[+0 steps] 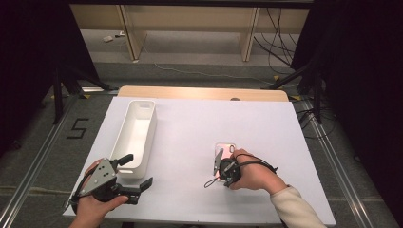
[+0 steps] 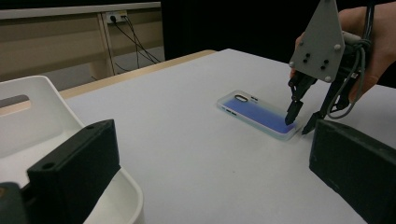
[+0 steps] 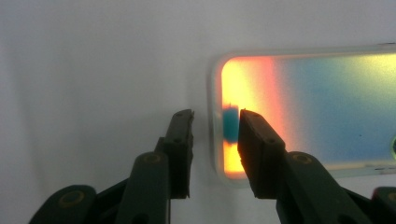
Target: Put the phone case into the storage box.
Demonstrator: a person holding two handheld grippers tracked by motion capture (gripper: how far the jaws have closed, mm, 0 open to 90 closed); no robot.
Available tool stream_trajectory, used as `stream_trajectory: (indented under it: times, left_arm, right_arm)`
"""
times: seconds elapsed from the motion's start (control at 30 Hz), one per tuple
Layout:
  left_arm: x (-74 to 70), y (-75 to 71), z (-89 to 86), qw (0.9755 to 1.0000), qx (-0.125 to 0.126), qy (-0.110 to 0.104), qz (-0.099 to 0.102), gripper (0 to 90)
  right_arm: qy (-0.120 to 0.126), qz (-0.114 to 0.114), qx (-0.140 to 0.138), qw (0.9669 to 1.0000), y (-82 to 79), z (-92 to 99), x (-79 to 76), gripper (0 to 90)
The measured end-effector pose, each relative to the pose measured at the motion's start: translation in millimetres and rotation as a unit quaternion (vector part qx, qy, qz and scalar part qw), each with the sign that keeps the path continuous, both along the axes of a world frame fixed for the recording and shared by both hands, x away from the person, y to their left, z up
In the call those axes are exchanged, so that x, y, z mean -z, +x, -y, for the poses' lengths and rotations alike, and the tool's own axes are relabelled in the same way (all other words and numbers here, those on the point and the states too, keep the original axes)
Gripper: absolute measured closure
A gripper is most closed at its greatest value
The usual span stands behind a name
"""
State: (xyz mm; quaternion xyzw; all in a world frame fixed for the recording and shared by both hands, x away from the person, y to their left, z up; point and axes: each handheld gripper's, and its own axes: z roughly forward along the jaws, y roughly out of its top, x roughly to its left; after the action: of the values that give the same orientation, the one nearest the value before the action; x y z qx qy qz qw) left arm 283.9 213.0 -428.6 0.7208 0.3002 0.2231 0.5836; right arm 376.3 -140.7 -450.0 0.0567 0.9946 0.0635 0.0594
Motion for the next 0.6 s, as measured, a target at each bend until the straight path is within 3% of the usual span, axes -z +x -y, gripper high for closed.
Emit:
stream_trajectory:
  times: [0.03,0.1,0.3,0.6]
  left_arm:
    - [0.0,-0.1,0.0,1.0,0.0,0.0,-0.001,1.1]
    - [-0.3,-0.1,-0.4,1.0,0.001,0.002,0.002,1.1]
    - [-0.3,-0.3,-0.4,1.0,0.0,-0.001,0.0,1.1]
    - [-0.6,-0.2,-0.8,1.0,0.001,0.003,0.003,1.1]
  right_arm:
    - [0.001,0.008,-0.021,0.9997,3.2,0.6,0.5,67.9]
    - [-0.001,0.003,-0.006,1.0,1.4,0.5,0.6,68.4]
    - [-0.006,-0.002,0.004,1.0,1.3,-0.4,2.5,71.4]
    - [-0.003,0.003,-0.013,0.9999,5.4,0.7,3.8,75.1]
